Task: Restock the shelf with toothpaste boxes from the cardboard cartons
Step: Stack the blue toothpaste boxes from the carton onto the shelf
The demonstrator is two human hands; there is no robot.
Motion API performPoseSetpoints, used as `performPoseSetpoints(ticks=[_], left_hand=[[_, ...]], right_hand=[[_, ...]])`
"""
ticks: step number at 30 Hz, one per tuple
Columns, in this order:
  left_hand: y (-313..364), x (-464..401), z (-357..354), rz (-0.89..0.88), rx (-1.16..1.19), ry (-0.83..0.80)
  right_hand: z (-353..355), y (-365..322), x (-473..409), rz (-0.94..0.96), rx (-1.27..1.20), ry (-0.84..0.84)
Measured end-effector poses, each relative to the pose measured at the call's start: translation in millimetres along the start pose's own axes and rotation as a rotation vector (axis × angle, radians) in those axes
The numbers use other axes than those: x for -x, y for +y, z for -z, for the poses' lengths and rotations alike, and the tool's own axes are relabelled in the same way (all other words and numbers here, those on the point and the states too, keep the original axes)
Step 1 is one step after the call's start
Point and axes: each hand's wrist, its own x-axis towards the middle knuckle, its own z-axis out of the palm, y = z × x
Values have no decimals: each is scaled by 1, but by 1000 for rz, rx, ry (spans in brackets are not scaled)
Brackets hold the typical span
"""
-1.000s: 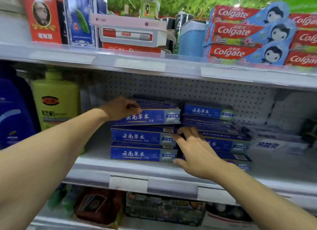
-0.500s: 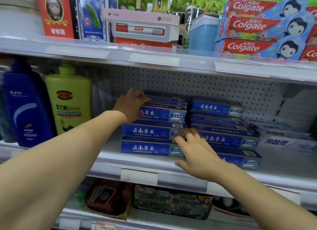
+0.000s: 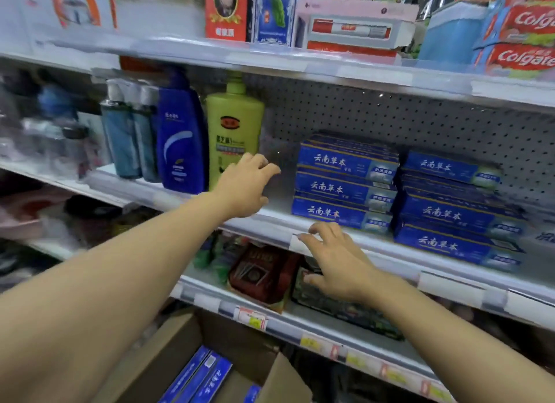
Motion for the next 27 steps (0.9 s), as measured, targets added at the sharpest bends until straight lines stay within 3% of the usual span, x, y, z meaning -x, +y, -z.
performPoseSetpoints(ticks=[15, 21, 27], left_hand=[[-55, 244, -140, 453, 229, -449], [-52, 318, -227, 670, 292, -655], [-33, 344, -322, 778, 316, -846]], right_hand=[[-123, -124, -24, 231, -166, -260], [-205, -140, -49, 296, -199, -413], [-295, -132, -79, 330, -200, -553]])
